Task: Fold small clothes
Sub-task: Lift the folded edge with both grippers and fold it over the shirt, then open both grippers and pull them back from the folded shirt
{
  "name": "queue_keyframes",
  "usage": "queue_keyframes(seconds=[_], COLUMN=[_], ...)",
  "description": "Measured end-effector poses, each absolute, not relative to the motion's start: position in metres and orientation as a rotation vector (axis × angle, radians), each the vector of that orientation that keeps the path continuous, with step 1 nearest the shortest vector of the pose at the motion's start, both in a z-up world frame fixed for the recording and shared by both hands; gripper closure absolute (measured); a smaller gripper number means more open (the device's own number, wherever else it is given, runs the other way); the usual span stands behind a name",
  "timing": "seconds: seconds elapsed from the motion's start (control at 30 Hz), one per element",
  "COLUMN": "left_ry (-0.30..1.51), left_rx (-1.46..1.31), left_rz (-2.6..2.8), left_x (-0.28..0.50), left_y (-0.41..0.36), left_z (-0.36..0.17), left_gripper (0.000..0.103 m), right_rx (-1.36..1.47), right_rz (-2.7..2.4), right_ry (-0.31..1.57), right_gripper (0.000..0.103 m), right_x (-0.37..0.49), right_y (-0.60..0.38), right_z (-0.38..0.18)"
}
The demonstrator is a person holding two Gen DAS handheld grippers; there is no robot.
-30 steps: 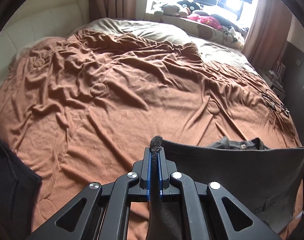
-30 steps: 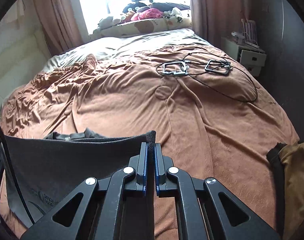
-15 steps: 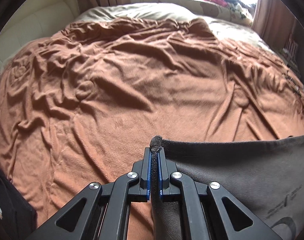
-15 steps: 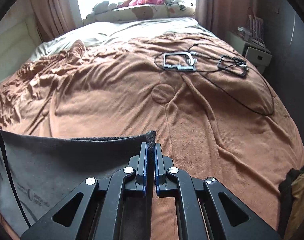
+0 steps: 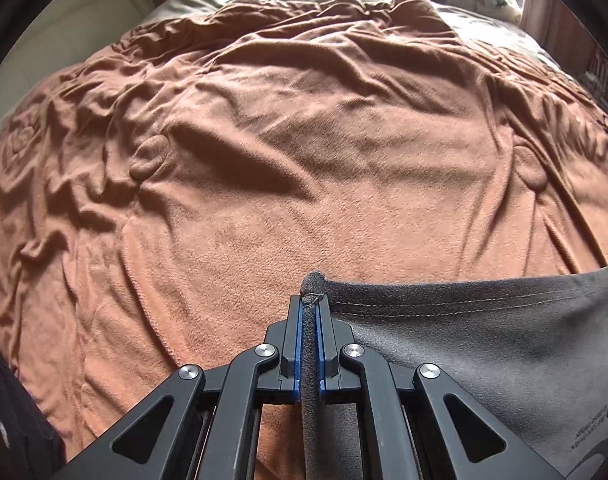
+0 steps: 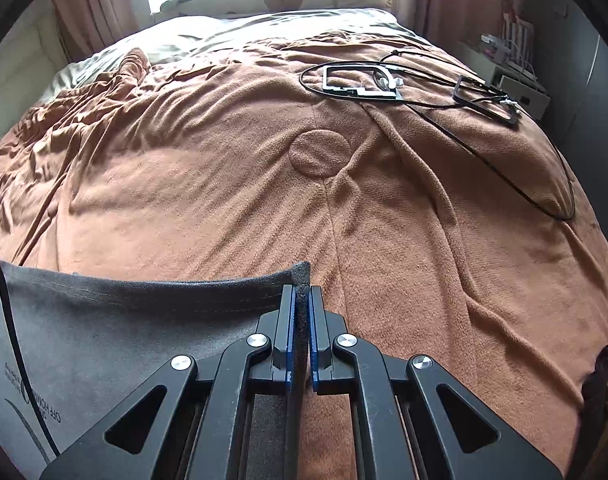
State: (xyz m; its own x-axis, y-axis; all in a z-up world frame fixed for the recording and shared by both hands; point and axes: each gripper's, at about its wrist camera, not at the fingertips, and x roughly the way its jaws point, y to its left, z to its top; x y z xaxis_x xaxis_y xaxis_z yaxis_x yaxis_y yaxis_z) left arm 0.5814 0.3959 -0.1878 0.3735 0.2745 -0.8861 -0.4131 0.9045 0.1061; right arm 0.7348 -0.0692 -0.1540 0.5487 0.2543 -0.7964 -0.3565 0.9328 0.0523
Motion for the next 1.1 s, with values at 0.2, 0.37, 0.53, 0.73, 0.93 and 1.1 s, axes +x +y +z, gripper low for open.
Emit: queue_keyframes(seconds=[0.2, 0.37, 0.53, 0.73, 0.93, 1.1], left_ry=[1.137, 1.109, 1.068, 1.041, 0.994, 0.983], left_rx=[-0.173, -0.27, -0.248, -0.304, -0.335, -0.344], left_rz=[0.432, 0.397, 0.386, 0.358, 0.331, 0.301], left_x=[0.582, 0.565, 0.539, 0.506, 0.473, 0.443], left_y=[0.4, 0.402, 0.392, 0.381, 0.361, 0.342], left_z=[-0.198, -0.171, -0.141, -0.115, -0.085, -0.077], left_gripper=[0.092, 0.083, 0.061, 0.059, 0.059, 0.057], right_rx=[-0.175, -0.163, -0.117, -0.081, -0.05, -0.018], right_rz=[0.349, 0.377, 0.4, 0.425, 0.418, 0.425], right_ry=[0.974, 0.939, 0.936, 0.939, 0.933, 0.943], right_gripper=[0.097, 0.029, 0.029, 0.029, 0.029, 0.029], right_x=[0.743, 0.727, 0.703, 0.661, 0.616, 0.581], right_y=[-0.051, -0.06, -0.085, -0.113, -0.142, -0.158], right_z=[-0.177, -0.159, -0.136, -0.114, -0.083, -0.072])
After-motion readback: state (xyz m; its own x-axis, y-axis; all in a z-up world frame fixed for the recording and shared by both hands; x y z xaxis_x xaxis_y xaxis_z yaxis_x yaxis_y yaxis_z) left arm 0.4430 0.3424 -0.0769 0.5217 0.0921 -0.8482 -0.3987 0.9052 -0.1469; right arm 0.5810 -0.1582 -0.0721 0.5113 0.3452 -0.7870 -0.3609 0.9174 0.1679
